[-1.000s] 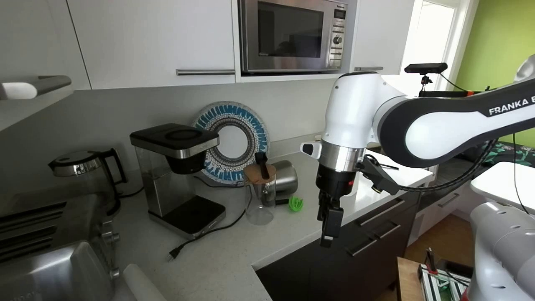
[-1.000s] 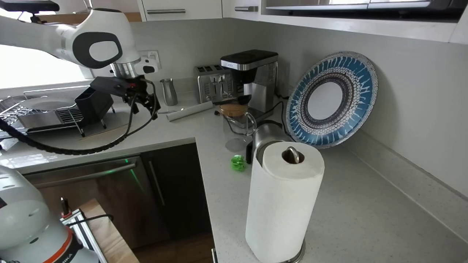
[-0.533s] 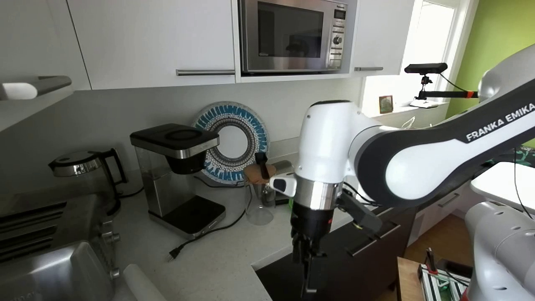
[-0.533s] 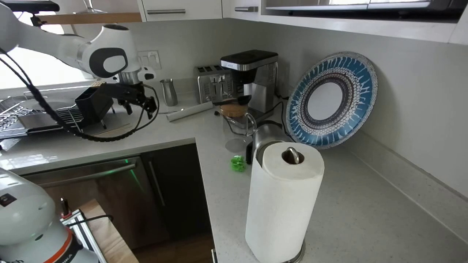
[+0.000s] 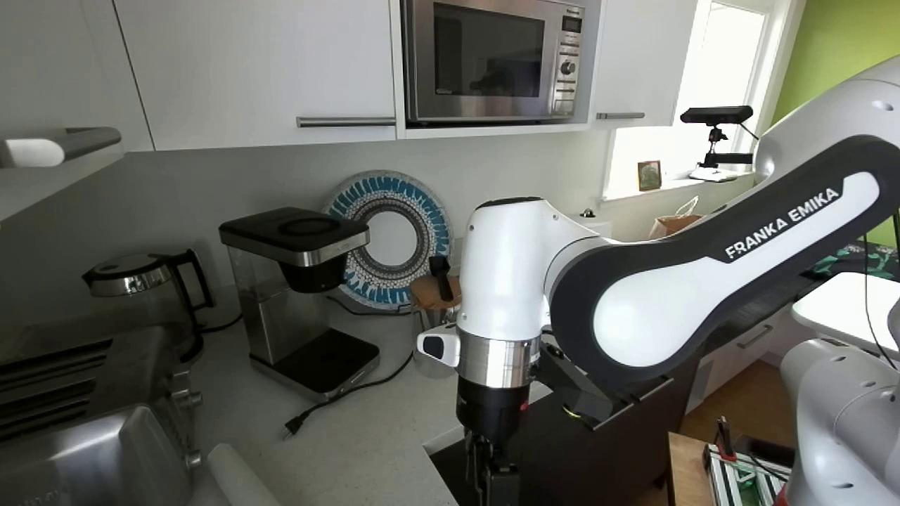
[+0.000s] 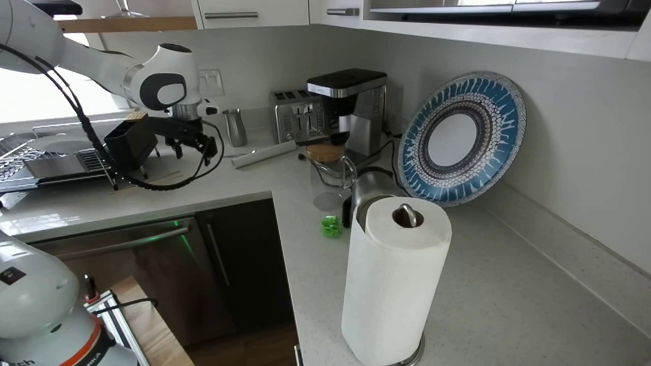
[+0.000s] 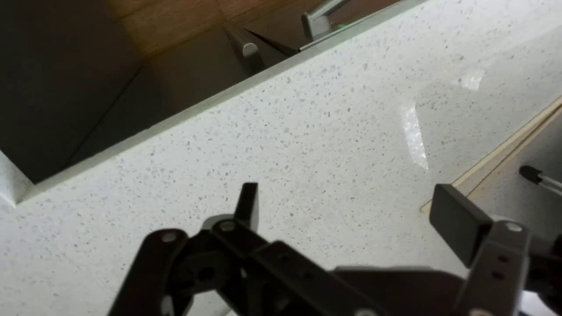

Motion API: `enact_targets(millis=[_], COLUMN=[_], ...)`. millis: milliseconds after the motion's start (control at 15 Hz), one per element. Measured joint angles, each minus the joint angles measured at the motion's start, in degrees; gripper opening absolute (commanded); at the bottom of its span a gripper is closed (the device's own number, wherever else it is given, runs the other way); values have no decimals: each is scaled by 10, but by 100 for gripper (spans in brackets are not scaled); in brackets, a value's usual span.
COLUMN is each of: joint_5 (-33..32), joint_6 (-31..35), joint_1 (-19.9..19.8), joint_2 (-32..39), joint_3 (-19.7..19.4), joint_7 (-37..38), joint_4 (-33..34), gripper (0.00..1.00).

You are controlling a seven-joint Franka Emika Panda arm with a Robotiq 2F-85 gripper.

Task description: Put the wooden stick onto the coffee maker

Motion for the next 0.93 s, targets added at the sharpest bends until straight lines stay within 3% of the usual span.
enact_targets(millis=[267,467,667,933], joint_5=[-15,-77,-143,-159], joint_6=[0,8,-31,-82], joint_1=[-13,-11,25,43], joint_2=[83,173,236,261], joint_3=[35,67,58,76], joint_7=[140,273,398,459], joint_4=[60,120,182,233], gripper=[100,100,100,100])
